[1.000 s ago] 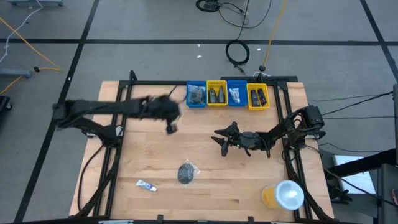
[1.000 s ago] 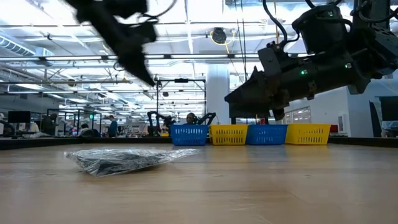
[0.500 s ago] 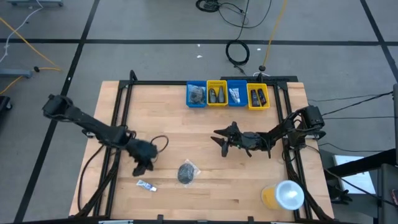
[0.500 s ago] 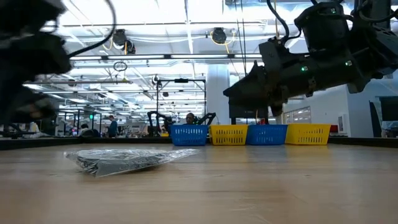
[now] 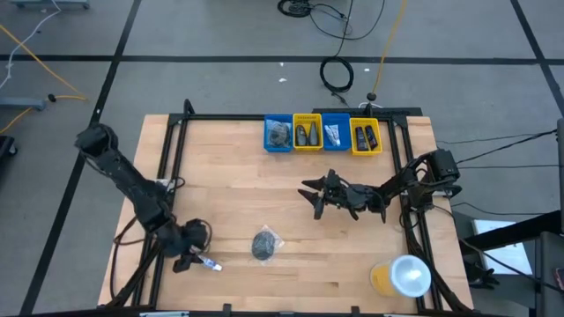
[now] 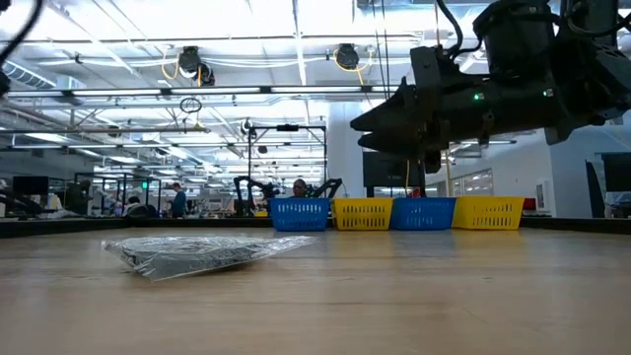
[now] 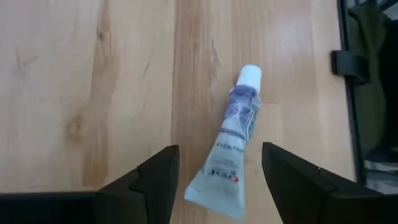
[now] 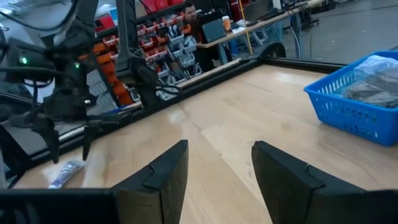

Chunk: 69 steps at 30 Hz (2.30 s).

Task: Pick & Place Travel size toiletries
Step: Put the white toothpaste into the right blue bin

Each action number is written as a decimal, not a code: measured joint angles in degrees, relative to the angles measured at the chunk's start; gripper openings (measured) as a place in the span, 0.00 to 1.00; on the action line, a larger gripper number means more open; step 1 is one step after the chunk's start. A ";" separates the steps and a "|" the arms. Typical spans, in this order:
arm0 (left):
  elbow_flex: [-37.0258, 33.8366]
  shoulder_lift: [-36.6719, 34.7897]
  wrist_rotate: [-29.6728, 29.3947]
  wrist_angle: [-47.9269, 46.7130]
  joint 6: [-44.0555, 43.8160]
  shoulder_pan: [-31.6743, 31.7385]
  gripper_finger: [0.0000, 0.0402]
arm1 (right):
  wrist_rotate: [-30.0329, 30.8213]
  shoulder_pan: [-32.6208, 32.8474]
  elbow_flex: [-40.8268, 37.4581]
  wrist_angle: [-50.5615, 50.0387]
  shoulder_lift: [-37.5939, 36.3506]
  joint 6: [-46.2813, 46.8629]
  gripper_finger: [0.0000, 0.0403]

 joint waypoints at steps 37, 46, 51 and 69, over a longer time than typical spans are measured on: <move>2.55 25.62 -15.82 49.17 68.39 40.14 0.04 | -10.39 2.78 14.53 -29.78 -0.04 -11.85 0.49; 8.90 38.29 -14.09 49.54 67.15 44.25 0.09 | -7.69 0.47 14.50 -28.07 3.73 -8.66 0.60; 11.69 42.17 -11.86 49.53 67.56 44.23 0.07 | -7.17 -0.31 17.11 -27.60 8.86 -9.35 0.59; 12.92 43.02 -7.70 51.13 65.51 44.17 0.12 | -10.56 -1.31 20.80 -29.35 13.29 -11.61 0.24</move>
